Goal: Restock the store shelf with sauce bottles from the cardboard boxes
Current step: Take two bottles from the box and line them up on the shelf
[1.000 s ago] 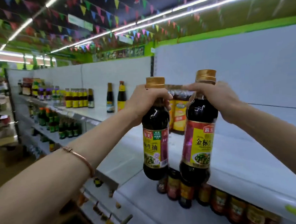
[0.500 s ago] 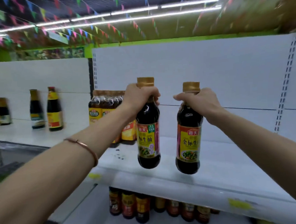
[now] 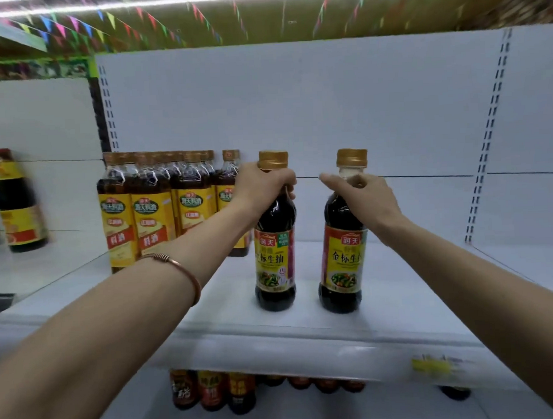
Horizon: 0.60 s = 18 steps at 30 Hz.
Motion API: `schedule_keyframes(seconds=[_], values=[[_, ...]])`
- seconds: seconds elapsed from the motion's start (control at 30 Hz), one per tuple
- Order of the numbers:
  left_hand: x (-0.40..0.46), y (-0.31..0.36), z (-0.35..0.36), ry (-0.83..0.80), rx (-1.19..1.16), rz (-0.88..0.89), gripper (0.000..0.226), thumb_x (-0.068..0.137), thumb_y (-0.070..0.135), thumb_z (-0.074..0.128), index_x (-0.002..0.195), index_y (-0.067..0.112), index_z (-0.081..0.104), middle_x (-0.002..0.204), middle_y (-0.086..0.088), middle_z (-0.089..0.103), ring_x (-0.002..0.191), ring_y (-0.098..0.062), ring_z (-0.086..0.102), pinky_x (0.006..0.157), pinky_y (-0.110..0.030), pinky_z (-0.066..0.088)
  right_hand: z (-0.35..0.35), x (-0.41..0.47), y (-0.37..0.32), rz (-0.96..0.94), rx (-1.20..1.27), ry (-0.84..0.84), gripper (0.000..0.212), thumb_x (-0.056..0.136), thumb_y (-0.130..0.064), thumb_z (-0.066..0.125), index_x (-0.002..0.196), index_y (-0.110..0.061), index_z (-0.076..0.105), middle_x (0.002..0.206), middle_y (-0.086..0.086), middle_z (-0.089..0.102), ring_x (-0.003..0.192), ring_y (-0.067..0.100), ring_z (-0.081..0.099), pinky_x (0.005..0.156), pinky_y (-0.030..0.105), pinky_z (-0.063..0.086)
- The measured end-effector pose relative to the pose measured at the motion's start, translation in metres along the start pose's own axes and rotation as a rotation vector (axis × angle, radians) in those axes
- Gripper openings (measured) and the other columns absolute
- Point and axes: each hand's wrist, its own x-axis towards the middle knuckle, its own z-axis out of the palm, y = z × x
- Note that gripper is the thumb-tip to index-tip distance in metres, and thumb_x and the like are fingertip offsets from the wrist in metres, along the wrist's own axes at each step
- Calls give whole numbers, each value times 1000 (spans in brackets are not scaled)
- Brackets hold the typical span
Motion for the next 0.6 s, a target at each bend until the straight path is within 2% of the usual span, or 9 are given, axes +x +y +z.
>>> schedule_keyframes(seconds=[0.13,0.23,0.3,0.33,0.4,0.43,0.5,0.6], values=[[1,-15,-1,-40,69,54,10,82,16,68,78,10,61,76,-12,68,72,-24,70,73,-36,56,4,-13,13,-66,79,-119,34,81,-49,70,97,-20,62,95,-2,69,90,15,67,80,33,53],[-18,-28,-5,-33,94,75,21,83,29,72,94,16,61,94,-4,69,88,-16,66,73,-27,49,6,-25,27,-23,189,-161,52,77,-43,76,117,-21,52,108,-4,65,97,9,65,82,30,54],[-37,-40,-11,-72,56,48,42,81,30,74,116,24,52,103,9,63,95,-7,61,73,-21,47,11,-42,49,-14,181,-244,62,74,-34,81,124,-24,45,111,-5,63,99,7,64,88,32,54],[-48,-48,-13,-119,53,35,58,80,27,76,126,32,41,107,18,57,98,0,58,73,-17,45,13,-50,62,0,151,-307,65,72,-31,84,124,-25,45,110,-4,64,99,7,65,90,33,54],[-69,-69,-17,-205,79,1,90,77,22,79,137,47,17,114,30,46,100,11,51,69,-4,42,12,-66,82,68,96,-457,67,71,-27,86,125,-27,45,108,-4,68,99,7,67,90,30,54],[-76,-78,-18,-241,94,-27,96,77,22,79,140,47,12,116,30,45,104,10,51,67,-2,42,10,-70,86,93,67,-520,66,72,-26,85,124,-26,46,106,-5,70,98,7,67,88,28,54],[-81,-91,-20,-299,133,-100,91,74,25,81,140,40,19,118,24,50,111,0,54,72,-4,42,5,-66,85,120,-2,-575,61,72,-27,85,122,-26,50,103,-9,71,93,2,68,80,19,52],[-72,-94,-23,-331,187,-186,81,70,31,84,131,33,32,118,16,56,108,-5,57,85,-18,44,2,-56,79,139,-75,-594,56,68,-29,86,114,-34,55,100,-16,70,86,-8,65,70,8,48]])
